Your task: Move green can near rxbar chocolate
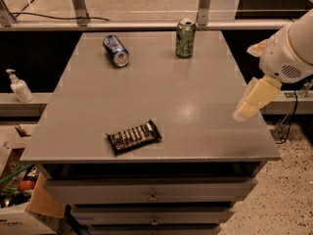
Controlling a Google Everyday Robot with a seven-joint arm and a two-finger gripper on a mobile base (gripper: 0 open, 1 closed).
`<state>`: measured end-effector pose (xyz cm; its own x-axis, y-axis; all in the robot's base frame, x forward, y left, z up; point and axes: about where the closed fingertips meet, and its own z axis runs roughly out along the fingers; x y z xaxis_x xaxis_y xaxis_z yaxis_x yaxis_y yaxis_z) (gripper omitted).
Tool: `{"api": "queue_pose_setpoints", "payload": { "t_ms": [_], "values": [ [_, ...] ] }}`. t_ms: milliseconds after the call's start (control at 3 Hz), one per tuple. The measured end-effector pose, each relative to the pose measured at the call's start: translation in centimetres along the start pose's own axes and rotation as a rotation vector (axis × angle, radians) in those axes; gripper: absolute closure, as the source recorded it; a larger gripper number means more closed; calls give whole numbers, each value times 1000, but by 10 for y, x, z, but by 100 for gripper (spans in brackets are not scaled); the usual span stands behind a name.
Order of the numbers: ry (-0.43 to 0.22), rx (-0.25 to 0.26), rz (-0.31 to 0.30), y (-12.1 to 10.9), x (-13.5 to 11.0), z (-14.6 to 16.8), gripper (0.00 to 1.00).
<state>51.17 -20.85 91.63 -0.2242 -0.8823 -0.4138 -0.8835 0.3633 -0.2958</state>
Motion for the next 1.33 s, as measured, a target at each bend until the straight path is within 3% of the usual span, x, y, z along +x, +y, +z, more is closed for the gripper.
{"api": "queue_pose_setpoints", "payload": {
  "t_ms": [333,1000,1333],
  "values": [
    [-90,23,65,-36,-6,37,0],
    [-292,22,203,-105,-45,95,0],
    [-302,22,206,-107,-46,102,0]
  ]
}}
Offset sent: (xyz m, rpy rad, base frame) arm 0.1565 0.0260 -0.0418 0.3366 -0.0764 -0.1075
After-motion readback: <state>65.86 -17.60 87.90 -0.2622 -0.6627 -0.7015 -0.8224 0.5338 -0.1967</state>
